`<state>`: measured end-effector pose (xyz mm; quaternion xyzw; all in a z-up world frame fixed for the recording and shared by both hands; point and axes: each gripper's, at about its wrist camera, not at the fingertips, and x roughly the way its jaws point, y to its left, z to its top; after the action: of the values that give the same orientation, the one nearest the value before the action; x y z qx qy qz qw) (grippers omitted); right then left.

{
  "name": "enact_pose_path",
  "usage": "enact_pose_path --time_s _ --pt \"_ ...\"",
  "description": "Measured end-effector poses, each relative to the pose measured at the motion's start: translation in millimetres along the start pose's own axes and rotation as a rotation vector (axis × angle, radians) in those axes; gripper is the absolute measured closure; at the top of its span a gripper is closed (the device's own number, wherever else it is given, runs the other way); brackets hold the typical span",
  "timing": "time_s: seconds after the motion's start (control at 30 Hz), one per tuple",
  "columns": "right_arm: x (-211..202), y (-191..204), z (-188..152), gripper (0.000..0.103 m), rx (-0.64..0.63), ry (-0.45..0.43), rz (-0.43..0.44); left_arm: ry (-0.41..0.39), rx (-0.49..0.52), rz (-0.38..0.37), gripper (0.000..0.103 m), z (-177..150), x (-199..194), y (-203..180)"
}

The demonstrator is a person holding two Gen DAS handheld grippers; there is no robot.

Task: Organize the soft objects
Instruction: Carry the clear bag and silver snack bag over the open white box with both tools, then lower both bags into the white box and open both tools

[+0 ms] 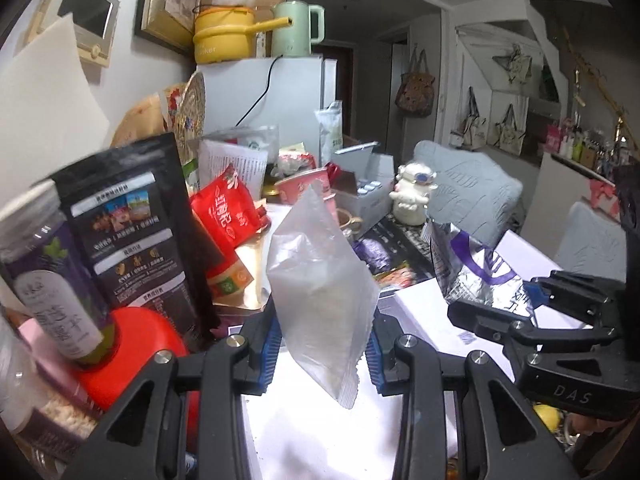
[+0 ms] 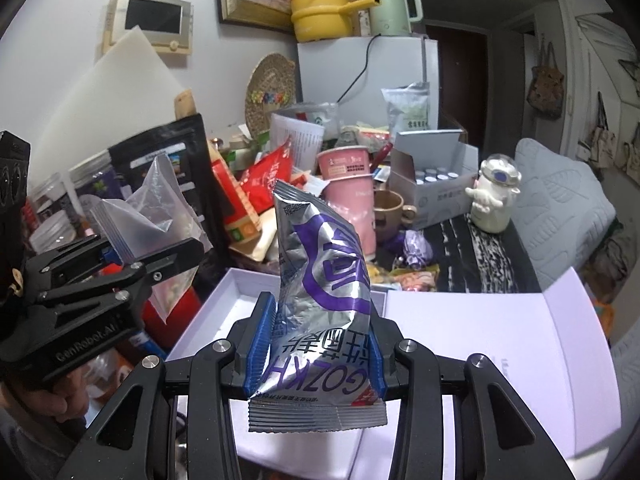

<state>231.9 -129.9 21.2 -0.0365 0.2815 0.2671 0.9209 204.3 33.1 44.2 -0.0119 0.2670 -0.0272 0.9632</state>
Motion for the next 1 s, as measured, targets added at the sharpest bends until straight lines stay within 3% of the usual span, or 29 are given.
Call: enact_pose_path --time_s 0.27,0.7,1.0 --pt "40 -5 -3 0.062 0.003 0.066 0.012 0.099 0.020 0.067 0.068 -16 43 0" --pt "79 -11 -22 0.062 0.006 0.178 0.005 0.219 0.006 0.088 0.068 -36 85 2" --pt "90 -13 -26 0.062 0.005 0.187 -0.002 0.276 -0.012 0.086 0.067 -44 101 5"
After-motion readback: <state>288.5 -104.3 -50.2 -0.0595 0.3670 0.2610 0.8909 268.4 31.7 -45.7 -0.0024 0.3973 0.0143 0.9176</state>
